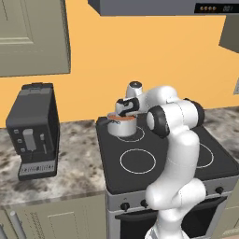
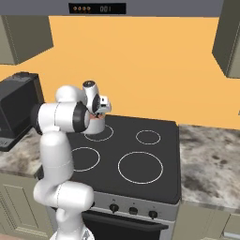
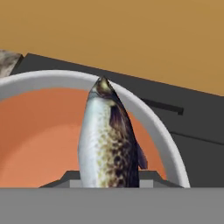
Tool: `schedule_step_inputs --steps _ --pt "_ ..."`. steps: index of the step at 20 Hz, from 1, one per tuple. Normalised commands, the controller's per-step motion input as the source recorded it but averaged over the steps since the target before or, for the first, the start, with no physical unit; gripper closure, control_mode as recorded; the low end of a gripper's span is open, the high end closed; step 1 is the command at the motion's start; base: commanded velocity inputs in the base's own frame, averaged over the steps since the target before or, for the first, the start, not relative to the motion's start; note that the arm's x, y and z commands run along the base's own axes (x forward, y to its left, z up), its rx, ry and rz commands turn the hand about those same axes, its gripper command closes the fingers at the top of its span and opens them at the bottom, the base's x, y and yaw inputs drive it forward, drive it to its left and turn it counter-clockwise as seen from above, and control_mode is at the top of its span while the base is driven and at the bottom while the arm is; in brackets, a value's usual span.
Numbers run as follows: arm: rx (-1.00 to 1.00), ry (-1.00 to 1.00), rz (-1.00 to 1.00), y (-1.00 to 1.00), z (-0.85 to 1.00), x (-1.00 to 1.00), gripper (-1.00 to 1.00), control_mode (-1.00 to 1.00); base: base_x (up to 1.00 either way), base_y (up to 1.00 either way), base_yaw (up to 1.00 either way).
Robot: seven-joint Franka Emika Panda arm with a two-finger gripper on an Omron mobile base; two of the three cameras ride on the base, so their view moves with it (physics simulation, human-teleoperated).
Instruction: Retrieve the fish from the fridge and place it on the saucepan with marinade on the stove.
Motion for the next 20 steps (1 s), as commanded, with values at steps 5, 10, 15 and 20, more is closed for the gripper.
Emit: schedule_step_inputs --steps 5,10,15,20 --pt "0.0 -0.04 0.0 -0.07 0.0 -0.52 1.0 -1.0 0.0 0.0 0.0" --pt "0.0 0.0 0.0 0.0 0.0 0.0 1.0 -1.0 0.0 0.0 0.0" --pt "0.0 -0.06 0.0 0.13 0.0 0.0 1.0 -1.0 0.0 0.0 0.0" --pt "0.0 -0.02 -0.05 0.56 0.11 0.18 -1.0 -1.0 0.0 0.0 0.0"
